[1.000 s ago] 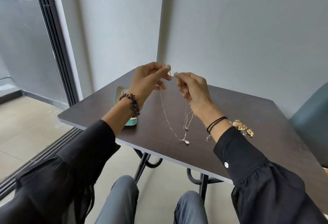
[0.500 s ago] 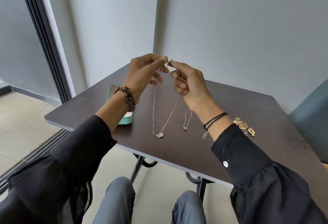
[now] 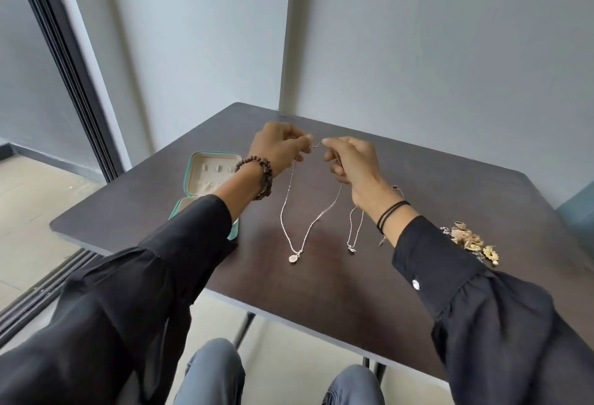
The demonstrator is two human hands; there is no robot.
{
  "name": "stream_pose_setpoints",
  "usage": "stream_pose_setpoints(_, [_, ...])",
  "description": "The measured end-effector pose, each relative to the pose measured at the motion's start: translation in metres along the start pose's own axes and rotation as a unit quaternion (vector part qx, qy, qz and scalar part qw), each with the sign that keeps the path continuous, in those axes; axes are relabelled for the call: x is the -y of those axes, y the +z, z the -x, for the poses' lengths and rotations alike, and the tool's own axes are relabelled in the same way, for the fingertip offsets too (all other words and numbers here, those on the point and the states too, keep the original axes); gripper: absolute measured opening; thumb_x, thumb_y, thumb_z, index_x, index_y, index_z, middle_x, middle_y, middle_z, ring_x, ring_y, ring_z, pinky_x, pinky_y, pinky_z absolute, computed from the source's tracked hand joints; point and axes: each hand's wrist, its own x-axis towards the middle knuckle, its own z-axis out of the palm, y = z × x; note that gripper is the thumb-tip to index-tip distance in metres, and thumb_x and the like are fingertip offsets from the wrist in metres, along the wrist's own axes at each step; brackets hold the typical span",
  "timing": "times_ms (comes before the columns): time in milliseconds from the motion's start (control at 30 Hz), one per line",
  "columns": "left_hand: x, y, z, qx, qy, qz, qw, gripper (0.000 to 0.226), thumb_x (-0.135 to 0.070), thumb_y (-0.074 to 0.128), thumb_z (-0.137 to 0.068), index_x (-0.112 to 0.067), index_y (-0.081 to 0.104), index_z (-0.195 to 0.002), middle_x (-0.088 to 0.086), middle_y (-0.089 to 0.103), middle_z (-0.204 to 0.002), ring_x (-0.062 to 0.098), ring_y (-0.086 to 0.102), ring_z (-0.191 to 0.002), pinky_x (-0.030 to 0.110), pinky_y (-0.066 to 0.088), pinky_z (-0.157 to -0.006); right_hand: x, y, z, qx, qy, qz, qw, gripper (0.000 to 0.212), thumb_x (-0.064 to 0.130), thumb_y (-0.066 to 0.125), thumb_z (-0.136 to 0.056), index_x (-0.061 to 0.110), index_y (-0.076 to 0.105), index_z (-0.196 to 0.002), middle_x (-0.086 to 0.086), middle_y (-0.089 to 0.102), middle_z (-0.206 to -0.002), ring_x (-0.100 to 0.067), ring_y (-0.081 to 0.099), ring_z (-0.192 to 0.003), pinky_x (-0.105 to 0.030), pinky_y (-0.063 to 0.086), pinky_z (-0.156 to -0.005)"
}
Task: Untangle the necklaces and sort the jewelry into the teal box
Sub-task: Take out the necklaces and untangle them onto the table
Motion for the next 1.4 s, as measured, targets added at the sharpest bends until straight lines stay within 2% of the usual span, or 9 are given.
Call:
stream_pose_setpoints(100, [0.012, 0.012, -0.020, -0.014, -0.008, -0.079, 0.997, 0.018, -0.037, 0.072, -0.086, -0.019, 0.074, -0.088, -0.004, 0.069, -0.075, 0.010, 0.061, -0.065, 0.025, 0.052, -0.067, -0.014, -0.002, -0.024, -0.020, -0.004, 0.066, 0.998, 0.012, 0.022, 0.069, -0.090, 0.014, 0.067, -0.081, -0.001, 0.066, -0.069, -0.011, 0.044, -0.043, -0.020, 0.034, -0.041])
stream_pose_setpoints(233, [0.022, 0.029, -0.041, -0.013, -0.062, -0.061, 0.996, 0.017, -0.026, 0.071, -0.088, -0.010, 0.074, -0.092, 0.005, 0.074, -0.084, 0.016, 0.068, -0.069, 0.028, 0.061, -0.066, -0.033, 0.001, -0.054, -0.042, -0.001, 0.127, 0.991, 0.009, 0.018, 0.072, -0.089, 0.013, 0.070, -0.081, -0.002, 0.071, -0.069, -0.012, 0.060, -0.050, -0.020, 0.047, -0.049])
stream_pose_setpoints(400, [0.038, 0.048, -0.053, -0.013, -0.091, -0.070, 0.993, 0.010, -0.010, 0.067, -0.088, -0.002, 0.073, -0.089, 0.016, 0.075, -0.088, 0.019, 0.070, -0.069, 0.021, 0.059, -0.054, -0.067, 0.001, -0.087, -0.059, 0.011, 0.189, 0.980, 0.019, 0.022, 0.076, -0.077, 0.019, 0.067, -0.060, 0.001, 0.073, -0.067, -0.026, 0.073, -0.074, -0.043, 0.062, -0.079])
stream_pose_setpoints(467, [0.045, 0.055, -0.055, -0.002, -0.102, -0.067, 0.993, 0.010, -0.006, 0.065, -0.089, -0.001, 0.072, -0.094, 0.018, 0.074, -0.091, 0.019, 0.068, -0.068, 0.022, 0.059, -0.055, -0.073, -0.001, -0.091, -0.059, 0.002, 0.217, 0.974, 0.018, 0.022, 0.074, -0.076, 0.019, 0.068, -0.060, 0.004, 0.072, -0.071, -0.027, 0.073, -0.086, -0.043, 0.061, -0.086])
stream_pose_setpoints(567, [0.051, 0.061, -0.053, 0.014, -0.110, -0.063, 0.992, 0.018, -0.002, 0.064, -0.089, -0.002, 0.067, -0.107, 0.018, 0.071, -0.104, 0.020, 0.066, -0.069, 0.023, 0.059, -0.053, -0.073, -0.005, -0.089, -0.062, 0.003, 0.249, 0.967, 0.017, 0.015, 0.069, -0.078, 0.021, 0.070, -0.063, 0.007, 0.071, -0.073, -0.022, 0.071, -0.087, -0.035, 0.059, -0.087])
stream_pose_setpoints(733, [0.048, 0.066, -0.043, 0.030, -0.089, -0.070, 0.993, 0.021, 0.001, 0.060, -0.089, -0.004, 0.068, -0.108, 0.013, 0.069, -0.106, 0.020, 0.066, -0.074, 0.019, 0.057, -0.050, -0.070, -0.021, -0.082, -0.072, -0.003, 0.243, 0.967, 0.020, 0.013, 0.067, -0.079, 0.025, 0.069, -0.062, 0.008, 0.069, -0.068, -0.024, 0.071, -0.081, -0.045, 0.061, -0.085])
stream_pose_setpoints(1033, [0.020, 0.107, -0.015, 0.088, -0.010, -0.124, 0.988, 0.016, -0.006, 0.063, -0.086, -0.012, 0.073, -0.097, 0.006, 0.071, -0.083, 0.016, 0.066, -0.077, 0.027, 0.058, -0.073, -0.050, -0.092, -0.049, -0.082, -0.041, 0.315, 0.945, 0.011, 0.013, 0.071, -0.086, 0.022, 0.073, -0.080, 0.003, 0.070, -0.080, -0.017, 0.067, -0.084, -0.029, 0.055, -0.085])
stream_pose_setpoints(1200, [0.008, 0.147, -0.005, 0.127, 0.041, -0.227, 0.965, 0.021, -0.017, 0.063, -0.083, -0.027, 0.074, -0.099, -0.007, 0.073, -0.099, 0.015, 0.066, -0.102, 0.033, 0.044, -0.101, -0.052, -0.136, -0.042, -0.100, -0.032, 0.391, 0.914, 0.010, 0.012, 0.068, -0.088, 0.016, 0.077, -0.092, -0.005, 0.077, -0.098, -0.023, 0.069, -0.102, -0.029, 0.052, -0.092])
stream_pose_setpoints(1400, [0.010, 0.176, -0.008, 0.086, 0.099, -0.352, 0.927, 0.023, -0.038, 0.058, -0.091, -0.033, 0.072, -0.107, -0.010, 0.072, -0.109, 0.018, 0.053, -0.119, 0.036, 0.032, -0.095, -0.071, -0.163, -0.049, -0.065, -0.031, 0.465, 0.883, 0.017, 0.011, 0.061, -0.094, 0.007, 0.076, -0.099, -0.011, 0.073, -0.110, -0.030, 0.062, -0.115, -0.031, 0.047, -0.095])
